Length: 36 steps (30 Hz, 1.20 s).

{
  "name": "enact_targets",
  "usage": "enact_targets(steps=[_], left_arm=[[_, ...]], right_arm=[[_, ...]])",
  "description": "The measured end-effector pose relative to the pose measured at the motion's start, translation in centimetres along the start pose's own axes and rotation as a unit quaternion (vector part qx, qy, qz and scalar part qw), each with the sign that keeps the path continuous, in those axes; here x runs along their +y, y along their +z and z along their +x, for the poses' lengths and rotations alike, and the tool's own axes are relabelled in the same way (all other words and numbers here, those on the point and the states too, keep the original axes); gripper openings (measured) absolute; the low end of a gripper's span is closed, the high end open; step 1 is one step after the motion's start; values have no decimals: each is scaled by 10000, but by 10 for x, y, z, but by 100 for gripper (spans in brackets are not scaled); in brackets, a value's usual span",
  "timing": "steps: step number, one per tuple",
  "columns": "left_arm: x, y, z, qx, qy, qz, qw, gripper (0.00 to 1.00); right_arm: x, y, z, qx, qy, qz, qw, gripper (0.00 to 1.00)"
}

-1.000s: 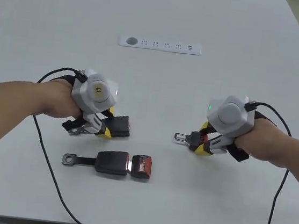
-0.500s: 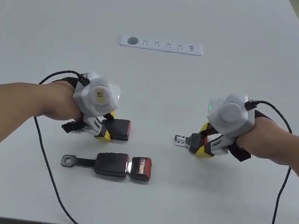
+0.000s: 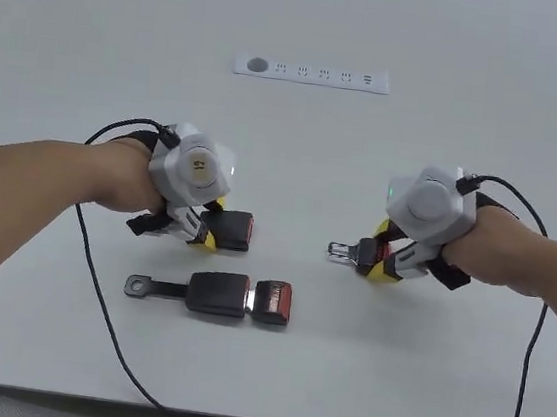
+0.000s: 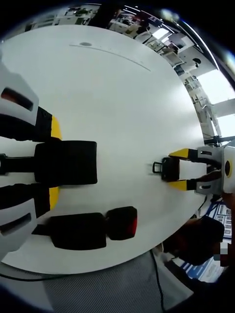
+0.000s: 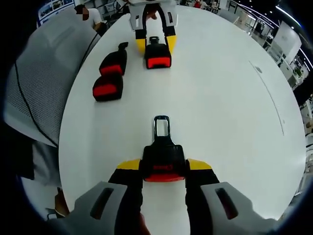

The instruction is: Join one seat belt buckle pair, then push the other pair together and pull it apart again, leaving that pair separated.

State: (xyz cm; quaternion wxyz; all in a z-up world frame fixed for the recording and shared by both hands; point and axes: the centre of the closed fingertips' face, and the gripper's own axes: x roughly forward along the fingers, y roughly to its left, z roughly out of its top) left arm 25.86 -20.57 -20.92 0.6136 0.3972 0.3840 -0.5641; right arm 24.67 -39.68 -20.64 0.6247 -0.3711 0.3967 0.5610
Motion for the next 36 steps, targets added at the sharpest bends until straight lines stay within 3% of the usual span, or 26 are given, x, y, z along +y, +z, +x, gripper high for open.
enact_targets(steps=[17,25,36], left_arm=[[0,0,0,75,43,-2,10000,33],[-1,-1,0,58,78,-45,9999,33],[-1,-2,2,111,73,-8,9999,33]], right_arm=[[-1,66,28,-226,-8,-25,9997,31],[1,80,41,-210,-22,-195,9996,31],[8,93,41,-281,-66,-298,9991,31]])
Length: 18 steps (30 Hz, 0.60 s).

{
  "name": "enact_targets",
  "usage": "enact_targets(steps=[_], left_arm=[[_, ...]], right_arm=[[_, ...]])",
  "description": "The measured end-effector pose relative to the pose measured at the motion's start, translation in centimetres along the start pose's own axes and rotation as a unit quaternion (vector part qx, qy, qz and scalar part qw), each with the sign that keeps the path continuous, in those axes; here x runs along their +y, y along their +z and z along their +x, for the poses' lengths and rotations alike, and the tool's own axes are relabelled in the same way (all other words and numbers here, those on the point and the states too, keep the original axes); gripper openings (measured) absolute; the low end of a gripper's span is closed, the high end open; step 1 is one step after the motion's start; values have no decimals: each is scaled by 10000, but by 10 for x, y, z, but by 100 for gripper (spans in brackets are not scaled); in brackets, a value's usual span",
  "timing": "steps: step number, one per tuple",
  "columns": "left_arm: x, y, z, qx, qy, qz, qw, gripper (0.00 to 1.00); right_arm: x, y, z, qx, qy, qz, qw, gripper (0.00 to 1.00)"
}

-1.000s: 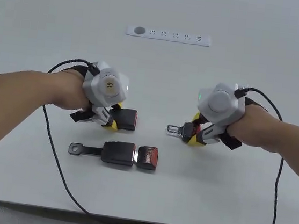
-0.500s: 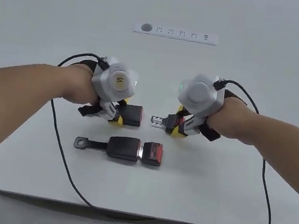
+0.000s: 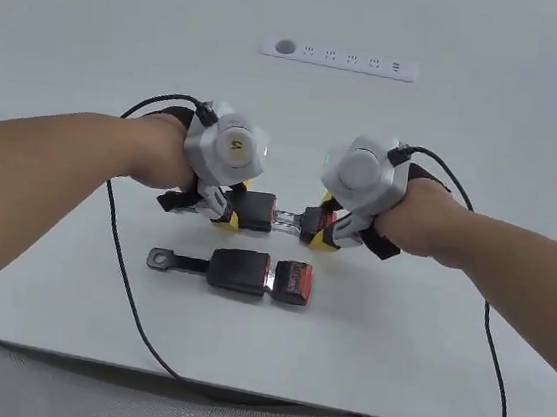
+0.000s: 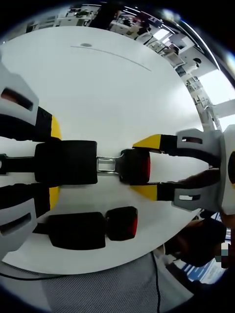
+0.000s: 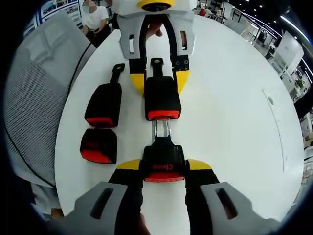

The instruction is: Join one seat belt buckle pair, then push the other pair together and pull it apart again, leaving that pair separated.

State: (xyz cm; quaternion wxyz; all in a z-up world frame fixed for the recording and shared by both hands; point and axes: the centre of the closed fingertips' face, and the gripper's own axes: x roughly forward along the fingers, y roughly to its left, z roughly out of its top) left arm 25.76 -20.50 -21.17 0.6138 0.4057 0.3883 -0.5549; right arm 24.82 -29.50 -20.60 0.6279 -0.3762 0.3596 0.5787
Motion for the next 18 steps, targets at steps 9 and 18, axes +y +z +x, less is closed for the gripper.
enact_targets(steps=[9,18], left_arm=[[1,0,1,25,-1,54,10000,33],[-2,1,-2,-77,21,84,9999,33]], right_arm=[[-4,4,4,-134,17,-49,9999,31],[-4,14,4,-200,38,-84,9998,30]])
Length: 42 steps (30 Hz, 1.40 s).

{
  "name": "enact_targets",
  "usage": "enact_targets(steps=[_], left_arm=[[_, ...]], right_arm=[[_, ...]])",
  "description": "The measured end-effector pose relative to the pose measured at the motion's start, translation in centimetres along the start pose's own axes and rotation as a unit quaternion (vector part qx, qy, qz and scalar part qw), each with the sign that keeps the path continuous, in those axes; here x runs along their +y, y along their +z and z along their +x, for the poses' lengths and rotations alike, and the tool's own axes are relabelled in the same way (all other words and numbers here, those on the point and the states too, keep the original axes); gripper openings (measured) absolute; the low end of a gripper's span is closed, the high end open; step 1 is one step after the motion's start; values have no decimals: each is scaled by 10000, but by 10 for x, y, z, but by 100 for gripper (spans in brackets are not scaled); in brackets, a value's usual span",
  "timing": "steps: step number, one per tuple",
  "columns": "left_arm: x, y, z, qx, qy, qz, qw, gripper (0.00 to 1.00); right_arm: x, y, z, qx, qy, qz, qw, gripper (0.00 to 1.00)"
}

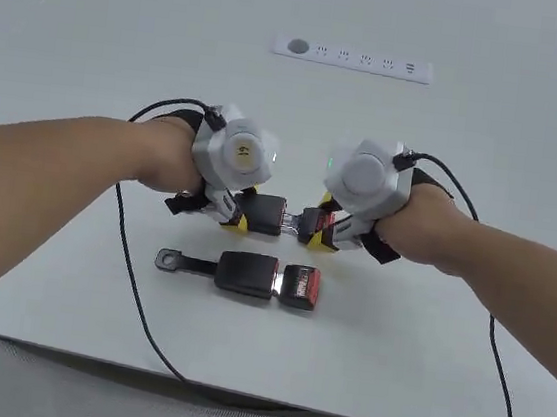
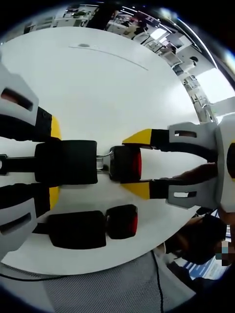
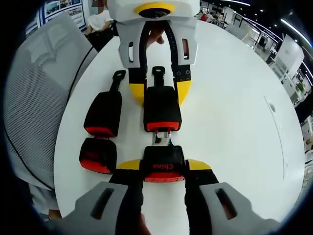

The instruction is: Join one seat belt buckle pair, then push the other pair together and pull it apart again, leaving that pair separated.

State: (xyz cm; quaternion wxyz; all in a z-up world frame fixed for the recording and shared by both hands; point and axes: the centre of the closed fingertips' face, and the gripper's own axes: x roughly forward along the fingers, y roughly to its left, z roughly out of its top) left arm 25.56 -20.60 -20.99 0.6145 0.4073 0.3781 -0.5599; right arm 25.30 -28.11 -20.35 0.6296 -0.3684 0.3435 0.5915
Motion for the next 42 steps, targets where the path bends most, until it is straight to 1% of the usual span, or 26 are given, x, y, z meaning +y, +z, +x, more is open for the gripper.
enact_targets(steps=[3,5,9,11,13,17,24,30,32,33,34,37,41,42], left_arm=[[0,0,0,-46,8,-53,10000,32],[-1,1,-1,-93,23,-35,9999,32],[-1,0,-1,-146,8,-53,9999,32],[-1,1,0,-127,-8,-36,9999,32],[-2,2,0,-96,-44,-14,9999,32],[-2,2,0,-76,-94,25,9999,32],[-3,3,-1,-203,-68,-69,9997,32],[0,2,-1,-184,-71,-72,9998,32],[-1,2,-1,-193,-70,-54,9998,31],[-1,2,0,-199,-69,-43,9998,31],[-1,2,0,-204,-66,-49,9998,31],[-1,2,0,-219,-47,-47,9997,31],[-2,2,-1,-260,-15,-60,9996,31],[-2,2,-1,-263,-8,-74,9996,31]], right_arm=[[1,1,-2,-69,14,81,9999,30],[-2,-2,4,-77,7,66,9999,29],[0,1,1,-105,38,124,9999,29],[1,3,1,-115,42,103,9999,29],[-2,1,4,-106,40,71,9999,29],[1,4,-1,-163,44,110,9998,29],[0,4,4,-218,44,109,9997,29],[-1,8,5,-288,60,131,9995,29],[1,13,6,-327,72,111,9994,29],[1,16,7,-311,66,70,9995,29],[0,13,12,-305,66,73,9995,29],[-1,15,9,-332,78,100,9994,29],[0,14,11,-340,74,123,9993,29],[1,16,9,-339,75,124,9993,29]])
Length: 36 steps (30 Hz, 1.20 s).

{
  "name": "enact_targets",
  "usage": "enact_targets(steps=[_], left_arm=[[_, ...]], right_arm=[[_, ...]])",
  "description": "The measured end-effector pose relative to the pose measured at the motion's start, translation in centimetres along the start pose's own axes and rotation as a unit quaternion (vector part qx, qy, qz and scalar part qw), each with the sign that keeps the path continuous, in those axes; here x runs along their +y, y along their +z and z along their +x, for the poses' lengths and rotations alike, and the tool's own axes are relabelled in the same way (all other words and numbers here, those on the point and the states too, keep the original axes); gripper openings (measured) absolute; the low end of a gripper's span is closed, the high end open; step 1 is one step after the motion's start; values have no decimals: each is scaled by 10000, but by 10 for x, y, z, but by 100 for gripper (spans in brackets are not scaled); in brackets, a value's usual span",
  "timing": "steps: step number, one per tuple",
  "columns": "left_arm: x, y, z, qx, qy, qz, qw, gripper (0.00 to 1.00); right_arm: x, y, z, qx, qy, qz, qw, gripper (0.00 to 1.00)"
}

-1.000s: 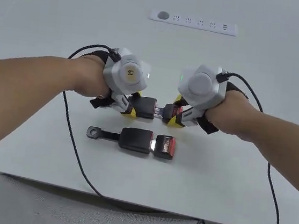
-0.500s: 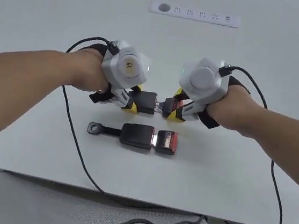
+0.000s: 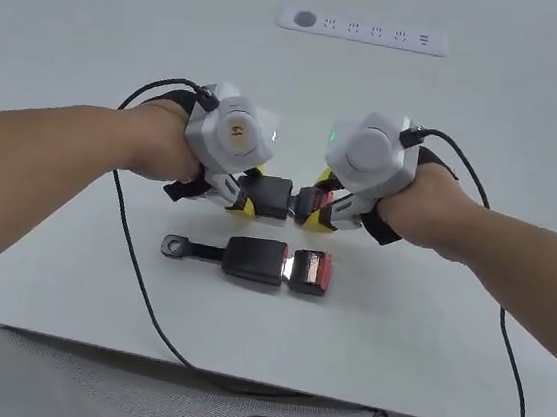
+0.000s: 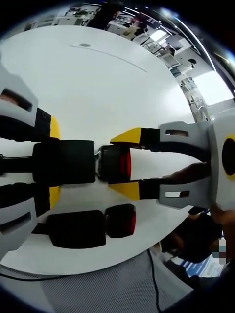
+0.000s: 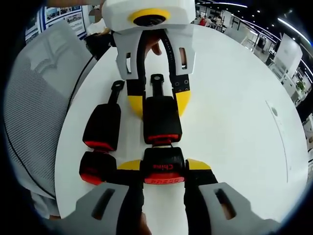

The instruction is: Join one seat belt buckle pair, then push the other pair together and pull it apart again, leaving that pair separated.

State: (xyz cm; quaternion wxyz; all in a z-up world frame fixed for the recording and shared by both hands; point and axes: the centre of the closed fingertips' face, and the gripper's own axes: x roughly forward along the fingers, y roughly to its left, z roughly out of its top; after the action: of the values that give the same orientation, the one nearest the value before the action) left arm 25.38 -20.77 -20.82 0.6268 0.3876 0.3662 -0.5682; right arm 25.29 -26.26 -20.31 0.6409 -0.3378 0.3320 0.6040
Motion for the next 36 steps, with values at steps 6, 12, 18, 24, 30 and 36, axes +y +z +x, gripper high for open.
enact_targets(steps=[6,12,18,24,30,36], left_arm=[[1,0,0,-24,10,-50,10000,31],[1,0,0,-9,30,-69,10000,31],[1,-1,1,13,20,-73,10000,31],[2,-2,1,34,3,-76,10000,31],[2,-3,1,4,9,-74,10000,32],[2,-2,1,18,11,-68,10000,32]], right_arm=[[-1,1,1,14,3,-14,10000,29],[-1,1,1,17,18,-27,10000,29],[2,2,2,27,28,-33,10000,29],[-1,1,0,52,31,-37,10000,30],[1,-6,-5,126,8,7,9999,30],[4,-11,-8,125,-4,49,9999,30]])
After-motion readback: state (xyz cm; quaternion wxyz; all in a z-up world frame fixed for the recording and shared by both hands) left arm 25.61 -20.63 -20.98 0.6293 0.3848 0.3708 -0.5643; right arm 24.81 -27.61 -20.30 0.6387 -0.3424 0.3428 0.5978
